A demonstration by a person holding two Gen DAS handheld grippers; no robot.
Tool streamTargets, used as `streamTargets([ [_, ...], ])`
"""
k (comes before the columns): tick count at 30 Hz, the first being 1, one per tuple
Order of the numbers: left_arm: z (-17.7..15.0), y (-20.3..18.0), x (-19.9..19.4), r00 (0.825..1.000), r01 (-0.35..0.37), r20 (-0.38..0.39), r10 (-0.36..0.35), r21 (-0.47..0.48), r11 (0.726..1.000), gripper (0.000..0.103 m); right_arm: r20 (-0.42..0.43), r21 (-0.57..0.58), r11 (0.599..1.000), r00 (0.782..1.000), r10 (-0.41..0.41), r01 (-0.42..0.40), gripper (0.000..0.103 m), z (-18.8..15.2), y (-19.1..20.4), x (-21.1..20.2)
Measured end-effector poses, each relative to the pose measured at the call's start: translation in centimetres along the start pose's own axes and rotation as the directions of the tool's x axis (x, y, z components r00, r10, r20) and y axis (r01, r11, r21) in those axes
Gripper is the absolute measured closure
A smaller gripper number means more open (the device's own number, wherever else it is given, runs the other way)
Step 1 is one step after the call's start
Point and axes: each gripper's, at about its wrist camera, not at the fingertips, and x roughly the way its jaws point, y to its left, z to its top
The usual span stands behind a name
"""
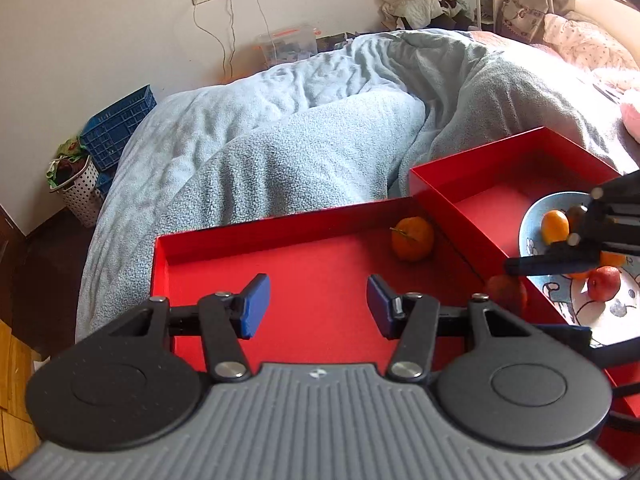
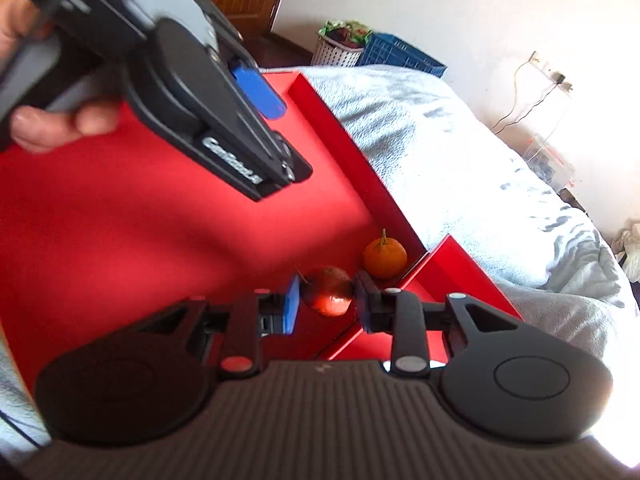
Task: Organize fruits
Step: 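Grasp a red fruit with the right gripper while the left gripper approaches a tangerine, then close the left gripper on the tangerine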
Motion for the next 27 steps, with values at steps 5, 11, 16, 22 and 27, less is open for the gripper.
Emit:
streamTargets([
  [5, 1.7, -3.1, 2.3, 0.997, 0.078, -0.021, -0.076, 0.122, 0.989, 0.044, 0.097, 0.124, 0.992, 0.995, -0.034, 0.021, 0.07, -2.6, 0.8, -5.2],
  [11, 2.1, -5.4, 5.9, 0.99, 0.141, -0.044, -0.134, 0.324, 0.935, 0.044, 0.155, 0.218, 0.976, 0.987, -0.035, 0.001, 0.07, -4.7, 1.4, -8.4],
  [16, 1.9, -6.2, 8.2, 0.986, 0.167, -0.061, -0.156, 0.43, 0.887, 0.044, 0.192, 0.239, 0.971, 0.98, -0.055, 0.008, 0.07, -5.4, 1.8, -9.0],
  [22, 1.7, -7.1, 10.6, 0.991, 0.134, -0.051, -0.125, 0.498, 0.857, 0.044, 0.214, 0.262, 0.965, 0.975, -0.057, -0.002, 0.07, -6.1, 2.0, -9.9],
  [27, 1.9, -7.7, 11.4, 0.993, 0.116, -0.026, -0.119, 0.513, 0.85, 0.052, 0.217, 0.296, 0.955, 0.974, -0.07, 0.003, 0.07, -6.6, 1.8, -10.0],
])
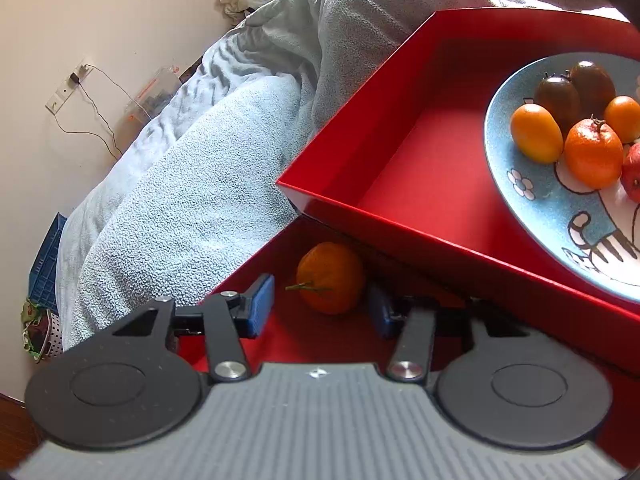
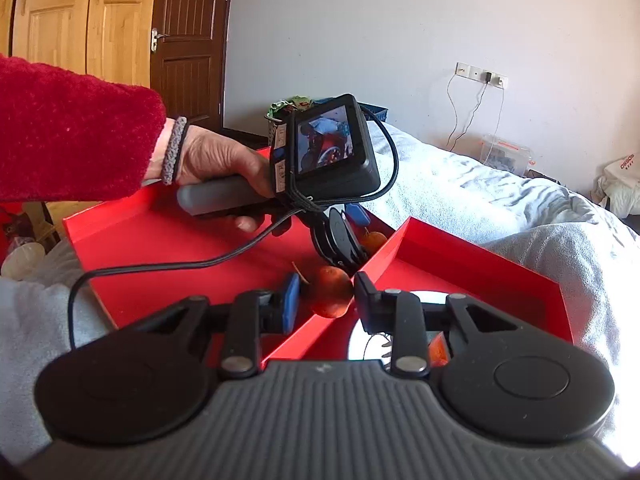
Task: Organize fruits
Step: 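Close the left gripper on the tangerine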
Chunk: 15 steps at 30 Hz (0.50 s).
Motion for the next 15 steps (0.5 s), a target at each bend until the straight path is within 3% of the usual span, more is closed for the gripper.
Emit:
streamTargets([
  [2, -0.1, 0.0, 0.0, 1.0, 0.011, 0.004, -0.011, -0.02, 1.0, 0.061, 0.001, 0.012, 1.0, 1.0, -0.004, 0.004, 0.07, 0.0, 0.1, 0.0],
  [15, -2.4, -1.4, -4.0, 0.999, -0.045, -0.014, 0.043, -0.102, 0.994, 0.062, 0.001, 0.097, 0.995, 0.999, -0.037, 0.037, 0.07, -0.7, 0.8, 0.1],
])
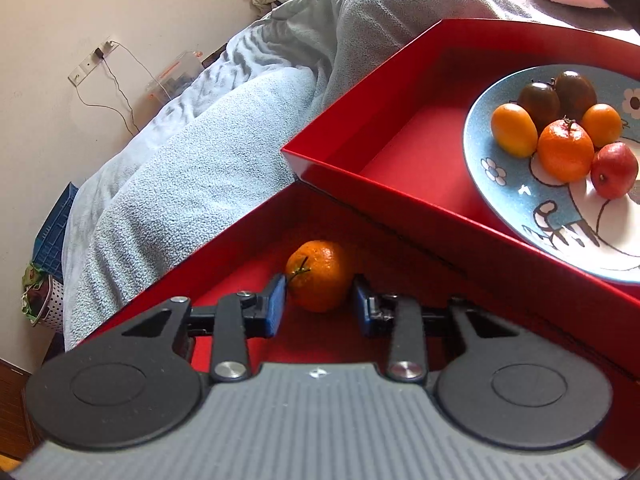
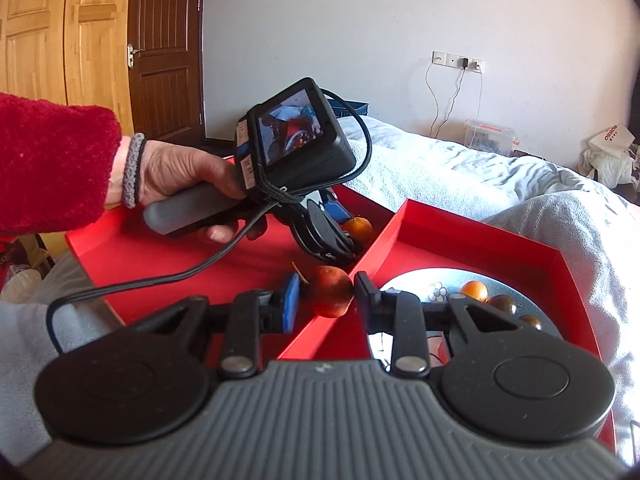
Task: Organize fruits
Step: 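Close the left gripper on the tangerine, then carry the tangerine over the plate while the right gripper carries the red fruit there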
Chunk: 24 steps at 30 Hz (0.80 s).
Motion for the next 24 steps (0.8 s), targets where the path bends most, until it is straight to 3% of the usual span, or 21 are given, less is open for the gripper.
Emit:
streamTargets([
  [14, -2.4, 0.4, -9.3, 0.994, -0.095, 0.031, 0.1, -0.15, 0.984, 0.062, 0.051, 0.049, 0.998, 0.997, -0.05, 0.047, 0.07, -0.3, -0.7, -3.9],
  [24, -1.0, -3.3, -15.3, 0.989, -0.098, 0.091, 0.117, -0.182, 0.978, 0.062, 0.061, 0.089, 0.989, 0.991, -0.119, 0.114, 0.07, -1.0, -1.9, -6.7],
])
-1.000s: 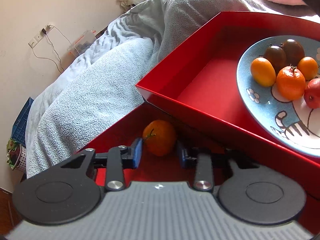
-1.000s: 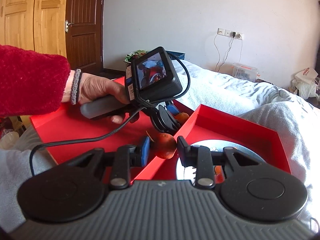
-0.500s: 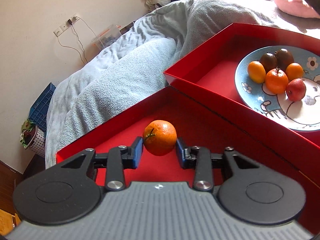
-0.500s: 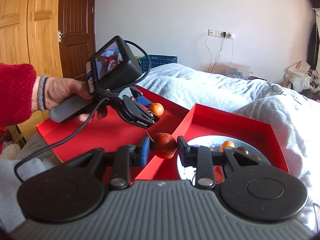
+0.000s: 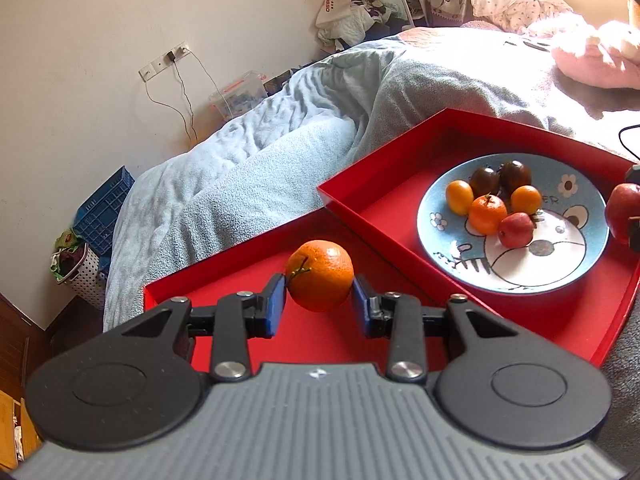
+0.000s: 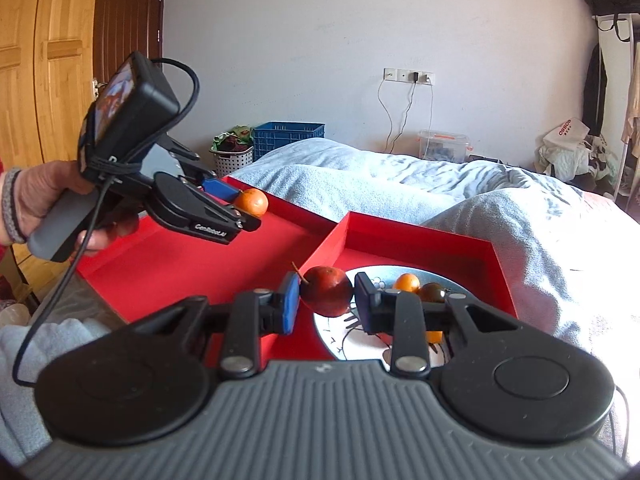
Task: Organize fruits
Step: 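Carry the tangerine over the plate while the right gripper carries the red fruit there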
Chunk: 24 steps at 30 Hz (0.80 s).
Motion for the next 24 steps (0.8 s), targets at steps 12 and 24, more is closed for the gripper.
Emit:
streamTargets([
  [12, 4.9, -6.9, -3.0, 0.993, 0.095, 0.075, -0.091, -0.05, 0.994, 0.062, -0.016, 0.071, 0.99, 0.992, -0.122, 0.123, 0.07, -1.9, -3.9, -1.2],
  [24, 5.0, -11.5, -1.3, 0.99, 0.14, 0.05, -0.133, -0.168, 0.976, 0.062, -0.052, 0.151, 0.97, 0.981, -0.186, 0.192, 0.07, -3.9, -7.1, -1.9],
])
